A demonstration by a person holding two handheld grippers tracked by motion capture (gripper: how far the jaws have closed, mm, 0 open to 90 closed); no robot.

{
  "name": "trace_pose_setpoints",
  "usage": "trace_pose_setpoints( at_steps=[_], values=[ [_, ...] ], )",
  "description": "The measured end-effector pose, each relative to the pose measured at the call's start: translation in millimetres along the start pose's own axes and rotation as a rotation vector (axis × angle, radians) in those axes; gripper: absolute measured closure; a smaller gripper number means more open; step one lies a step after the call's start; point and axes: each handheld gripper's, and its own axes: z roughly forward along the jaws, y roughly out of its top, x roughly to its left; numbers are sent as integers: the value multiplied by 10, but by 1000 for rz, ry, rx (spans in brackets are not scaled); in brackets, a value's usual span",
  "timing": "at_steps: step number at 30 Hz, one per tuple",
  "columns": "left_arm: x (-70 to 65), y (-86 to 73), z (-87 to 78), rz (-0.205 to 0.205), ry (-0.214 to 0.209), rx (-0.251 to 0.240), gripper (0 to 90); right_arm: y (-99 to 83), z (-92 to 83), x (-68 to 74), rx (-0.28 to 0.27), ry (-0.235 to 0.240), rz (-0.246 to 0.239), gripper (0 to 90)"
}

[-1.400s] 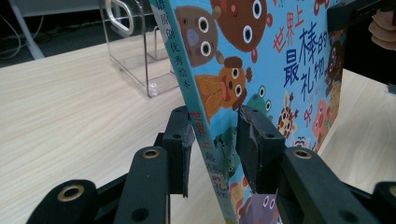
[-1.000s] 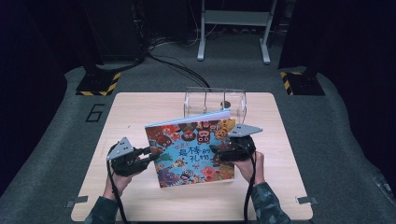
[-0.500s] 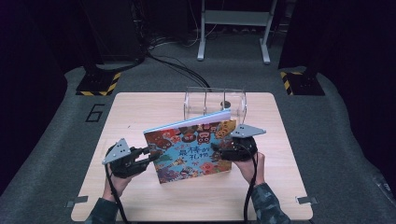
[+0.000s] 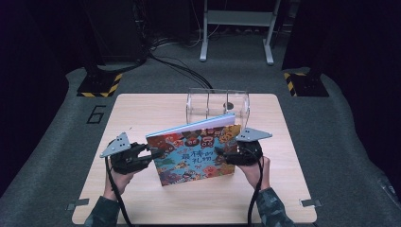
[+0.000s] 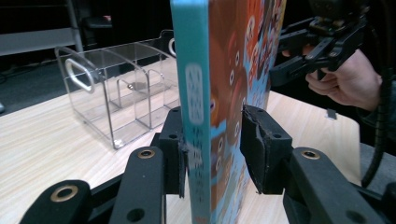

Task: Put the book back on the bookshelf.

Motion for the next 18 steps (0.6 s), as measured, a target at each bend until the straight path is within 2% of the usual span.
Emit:
trace_pose_setpoints(
  at_steps=[3,6,12,14,16,18],
  values=[
    [4,67,-17,10,-13,-2,625,-10,-19,5,0,5,-4,353],
    [5,123,-37,12,-21,-8,627,-16,-64,6,-11,-18,-16,342],
    [16,173,-41,13,-38,0,626,-44,-194,-97,-50,-46,47,293],
    [20,180,-41,15,-45,-3,626,-39,-203,-144,-57,-51,62,252],
    [18,189,-42,24,-50,0,626,-20,-188,-188,-54,-30,89,219],
    [10,196,-41,32,-61,-2,640,25,-143,-225,-49,-16,95,188]
  ],
)
